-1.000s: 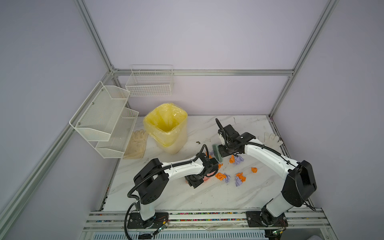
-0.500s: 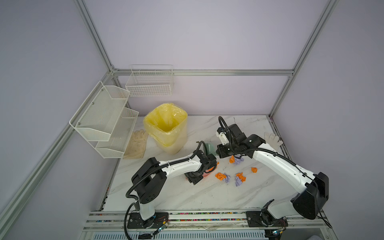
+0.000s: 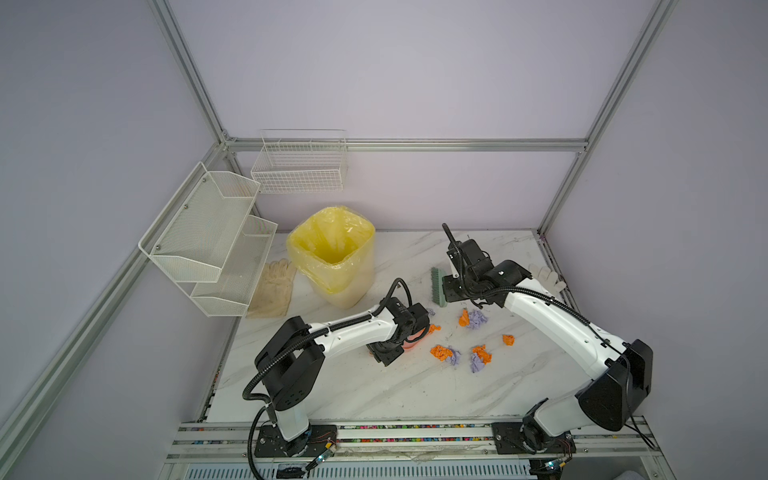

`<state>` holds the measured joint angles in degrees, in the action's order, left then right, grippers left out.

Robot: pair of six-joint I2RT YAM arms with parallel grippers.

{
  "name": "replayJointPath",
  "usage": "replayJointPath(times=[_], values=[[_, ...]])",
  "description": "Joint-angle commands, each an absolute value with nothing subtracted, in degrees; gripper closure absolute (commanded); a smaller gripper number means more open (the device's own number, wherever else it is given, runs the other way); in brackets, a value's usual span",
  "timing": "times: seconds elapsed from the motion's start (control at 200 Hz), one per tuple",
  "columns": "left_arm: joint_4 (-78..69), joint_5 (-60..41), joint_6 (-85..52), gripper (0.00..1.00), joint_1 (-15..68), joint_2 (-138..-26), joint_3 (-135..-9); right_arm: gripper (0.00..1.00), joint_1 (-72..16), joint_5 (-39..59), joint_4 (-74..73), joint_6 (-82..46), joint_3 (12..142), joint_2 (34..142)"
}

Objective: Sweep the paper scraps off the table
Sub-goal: 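Sweep scraps into the dustpan with the right-held brush toward the left gripper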

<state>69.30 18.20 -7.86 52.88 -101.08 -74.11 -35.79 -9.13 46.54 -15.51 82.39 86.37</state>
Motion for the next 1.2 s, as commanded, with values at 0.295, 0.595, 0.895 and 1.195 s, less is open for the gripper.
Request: replayJointPath(times=[0.295,0.595,0.895,1.195], values=[[67.3,18.7,-6.0,1.00,52.7,-102.7,-72.0,1.00,-34.9,-9.7,44.7,-7.3,82.4,95.4],[67.0,18.8,-5.5,1.00,52.7,-103.3,-73.4,1.00,-40.1,0.5,42.7,-8.2,77.4,91.0],[66.9,18.3,-5.0,1.00,52.7,-103.6,-74.0,1.00,-43.2,7.8,41.2,-14.3,75.3,81.6],[67.0,18.6,-5.3,1.00,52.8,-102.7,-73.4,1.00,-40.4,-9.3,49.6,-18.1,77.5,82.0]])
